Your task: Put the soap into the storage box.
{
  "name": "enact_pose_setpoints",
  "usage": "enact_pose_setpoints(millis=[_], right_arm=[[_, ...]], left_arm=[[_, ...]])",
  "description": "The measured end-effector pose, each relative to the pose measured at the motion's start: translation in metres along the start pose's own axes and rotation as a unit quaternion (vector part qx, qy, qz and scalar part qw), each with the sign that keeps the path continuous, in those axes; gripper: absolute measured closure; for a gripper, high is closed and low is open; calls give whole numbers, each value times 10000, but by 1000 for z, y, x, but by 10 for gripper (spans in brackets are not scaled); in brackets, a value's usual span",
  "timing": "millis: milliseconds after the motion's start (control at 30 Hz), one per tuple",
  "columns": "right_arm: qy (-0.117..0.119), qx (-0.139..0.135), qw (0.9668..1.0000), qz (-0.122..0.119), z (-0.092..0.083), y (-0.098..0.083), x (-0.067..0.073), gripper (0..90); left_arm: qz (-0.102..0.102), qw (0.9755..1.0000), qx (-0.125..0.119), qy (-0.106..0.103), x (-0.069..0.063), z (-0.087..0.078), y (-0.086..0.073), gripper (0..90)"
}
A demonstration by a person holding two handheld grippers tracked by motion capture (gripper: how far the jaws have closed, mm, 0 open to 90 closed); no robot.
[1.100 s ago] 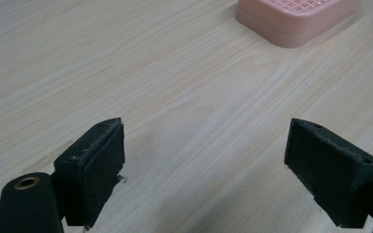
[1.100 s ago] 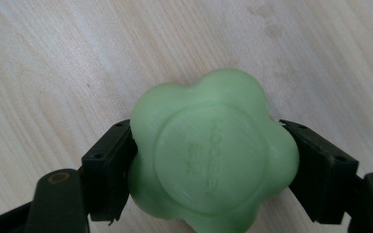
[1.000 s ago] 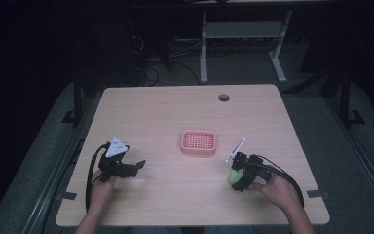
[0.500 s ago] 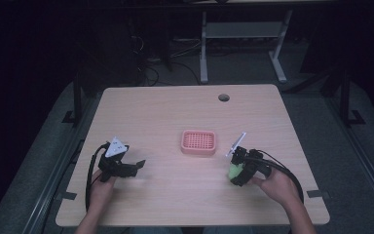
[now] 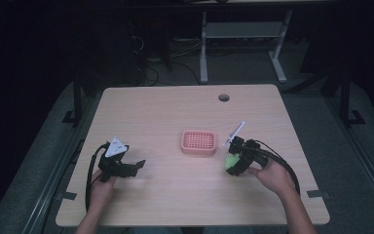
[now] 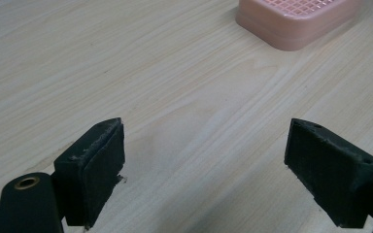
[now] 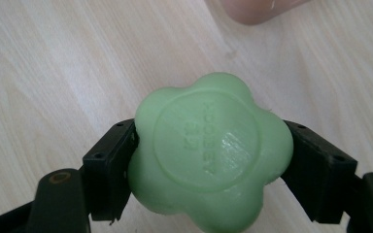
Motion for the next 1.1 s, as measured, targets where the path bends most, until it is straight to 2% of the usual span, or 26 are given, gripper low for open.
enact_pose_setpoints(millis=[467,667,1000,1100], right_arm=[[-21,-90,10000,-13,1,24,-8,253],[-18,-214,9998,37,0,32,-12,252],[-71,-128,9999,-9,0,44,-17,253],[-26,-188,9998,1,1,47,-18,252]], left_arm=[[12,10000,11,-22,0,0,1,144],[17,10000,11,-25,0,0,1,144],[-8,10000,4,-27,0,0,1,144],[-14,10000,-1,-30,0,0,1,144]])
Point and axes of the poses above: each handheld gripper's, and its own axes: z roughly forward along the jaws, y roughly out of its top, x roughly to its left, the point moved 1 cm from there along z, roughly forward along the jaws, and after that the axes turned 1 degree about z, right-handed, at the moved point
